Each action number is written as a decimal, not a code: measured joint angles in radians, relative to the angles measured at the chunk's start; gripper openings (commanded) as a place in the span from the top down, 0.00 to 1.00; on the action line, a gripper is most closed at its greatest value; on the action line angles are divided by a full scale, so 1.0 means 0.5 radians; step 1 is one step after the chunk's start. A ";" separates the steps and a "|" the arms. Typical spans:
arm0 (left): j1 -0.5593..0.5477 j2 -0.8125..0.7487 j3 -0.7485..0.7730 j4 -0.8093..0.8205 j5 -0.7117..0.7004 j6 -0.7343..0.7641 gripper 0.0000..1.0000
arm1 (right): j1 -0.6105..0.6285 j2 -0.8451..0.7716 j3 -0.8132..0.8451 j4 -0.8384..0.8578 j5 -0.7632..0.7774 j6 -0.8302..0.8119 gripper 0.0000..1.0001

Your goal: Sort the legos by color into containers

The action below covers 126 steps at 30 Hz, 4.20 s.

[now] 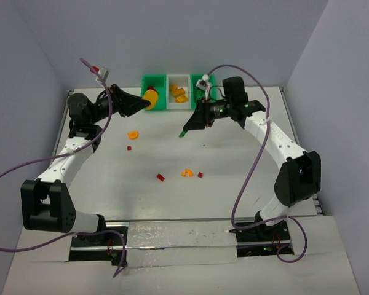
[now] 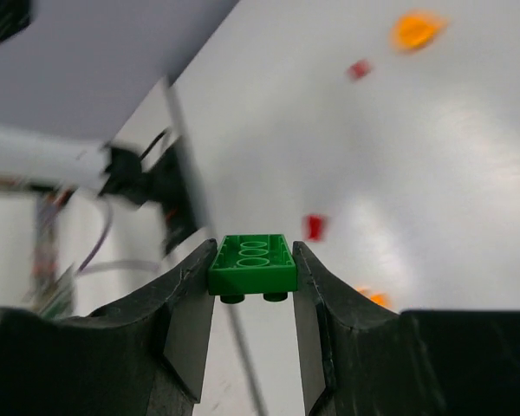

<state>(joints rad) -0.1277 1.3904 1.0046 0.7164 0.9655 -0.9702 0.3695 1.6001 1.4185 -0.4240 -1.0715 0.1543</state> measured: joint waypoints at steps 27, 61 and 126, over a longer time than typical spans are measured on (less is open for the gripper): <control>-0.002 0.005 0.219 -1.520 -0.647 1.446 1.00 | -0.141 1.643 1.493 0.591 2.097 -0.521 0.68; -0.435 2.242 2.245 -1.149 -1.360 1.624 0.86 | -0.253 -0.280 0.118 0.504 1.919 -0.449 0.00; 0.134 1.528 1.190 -2.714 -0.822 3.486 0.22 | -0.272 -0.236 -0.272 -0.124 1.565 -0.687 0.00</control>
<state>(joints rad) -0.0605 2.1542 1.5994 -0.6407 0.5545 0.7727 0.2333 1.4818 1.2823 -0.4862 -0.2888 -0.1890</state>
